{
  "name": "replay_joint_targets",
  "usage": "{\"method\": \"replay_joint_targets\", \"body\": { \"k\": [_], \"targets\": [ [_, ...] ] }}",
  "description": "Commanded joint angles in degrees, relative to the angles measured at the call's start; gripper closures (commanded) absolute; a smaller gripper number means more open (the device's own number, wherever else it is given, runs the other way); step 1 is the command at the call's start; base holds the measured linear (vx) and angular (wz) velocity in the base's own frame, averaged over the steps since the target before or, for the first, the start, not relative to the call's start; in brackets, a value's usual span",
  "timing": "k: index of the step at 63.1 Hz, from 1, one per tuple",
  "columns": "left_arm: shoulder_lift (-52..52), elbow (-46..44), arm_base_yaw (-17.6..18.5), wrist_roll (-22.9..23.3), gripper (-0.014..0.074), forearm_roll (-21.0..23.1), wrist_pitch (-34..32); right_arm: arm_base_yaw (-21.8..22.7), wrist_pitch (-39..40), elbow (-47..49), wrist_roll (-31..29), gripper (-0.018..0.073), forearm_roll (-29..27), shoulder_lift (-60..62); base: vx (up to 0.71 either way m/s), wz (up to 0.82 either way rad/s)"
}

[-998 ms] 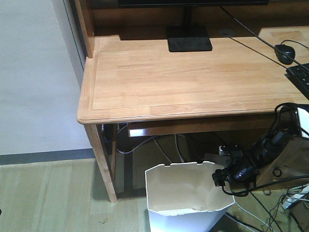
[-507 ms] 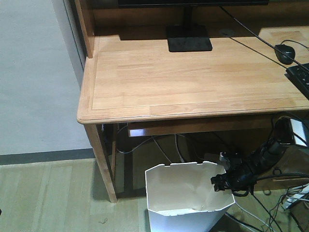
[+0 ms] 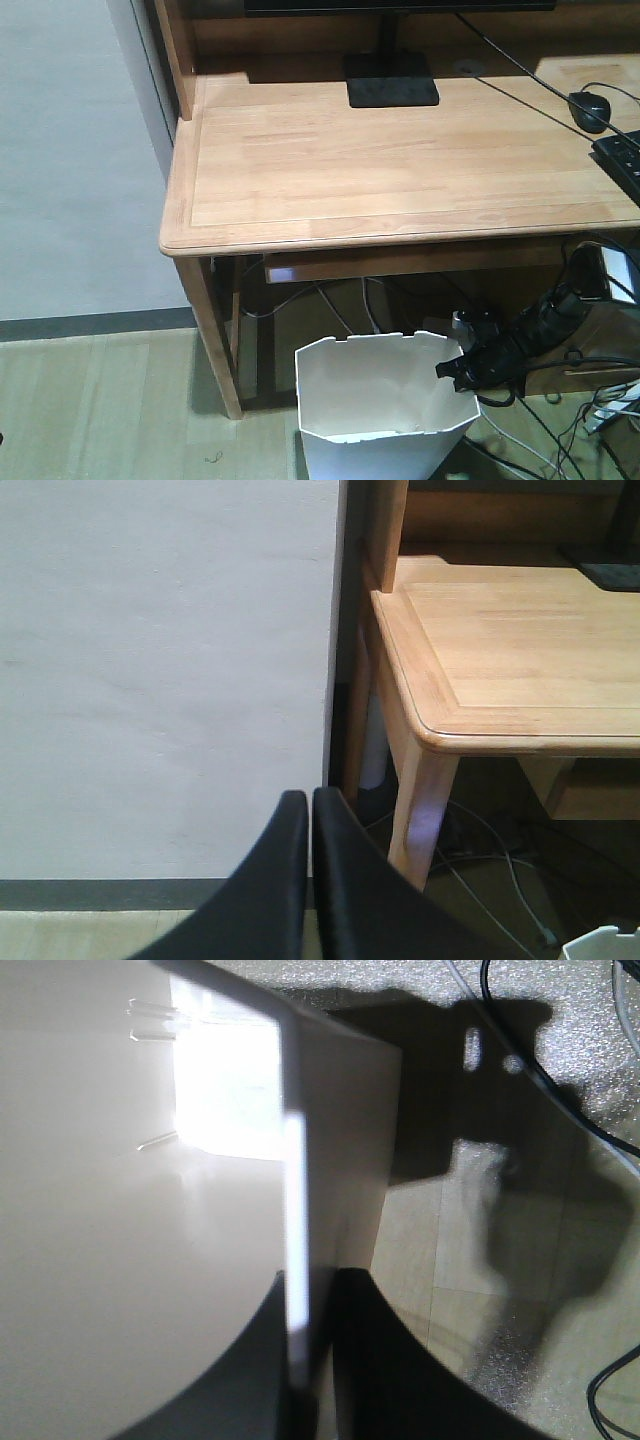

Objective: Move trash bin to bedside with robot
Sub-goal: 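Close the right gripper on the bin rim nearest the robot, then lift and pull the gripped bin out from under the desk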

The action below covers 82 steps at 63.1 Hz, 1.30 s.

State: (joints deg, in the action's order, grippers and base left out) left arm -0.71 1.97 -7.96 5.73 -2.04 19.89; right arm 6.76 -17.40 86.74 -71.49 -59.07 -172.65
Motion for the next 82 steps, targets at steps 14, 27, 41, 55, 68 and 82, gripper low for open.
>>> {"method": "replay_joint_targets", "body": {
  "k": [14,27,41,55,68,82],
  "targets": [
    [-0.81,0.19,0.17,0.25,0.0603,0.13,-3.76,1.50,-11.40,-5.98,-10.35,0.0566,-5.75,11.53,0.00,0.00],
    [-0.81,0.19,0.17,0.25,0.0603,0.13,-3.76,7.11,-22.63,-11.46,-16.60,0.0564,-12.35,17.60,0.00,0.00],
    [-0.81,0.19,0.17,0.25,0.0603,0.13,-3.76,9.08,-26.73,-18.71,-15.08,0.0564,-5.79,26.11,0.00,0.00],
    [-0.81,0.19,0.17,0.25,0.0603,0.13,-3.76,7.28,-26.49,-27.20,-12.00,0.0564,-2.08,36.44,0.00,0.00],
    [-0.81,0.19,0.17,0.25,0.0603,0.13,-3.76,6.62,-30.11,-31.59,-12.00,0.0564,-2.18,41.71,0.00,0.00],
    [-0.81,0.19,0.17,0.25,0.0603,0.13,-3.76,6.33,-30.60,-32.10,-11.96,0.0564,-2.41,42.30,0.00,0.00]
  ]
}}
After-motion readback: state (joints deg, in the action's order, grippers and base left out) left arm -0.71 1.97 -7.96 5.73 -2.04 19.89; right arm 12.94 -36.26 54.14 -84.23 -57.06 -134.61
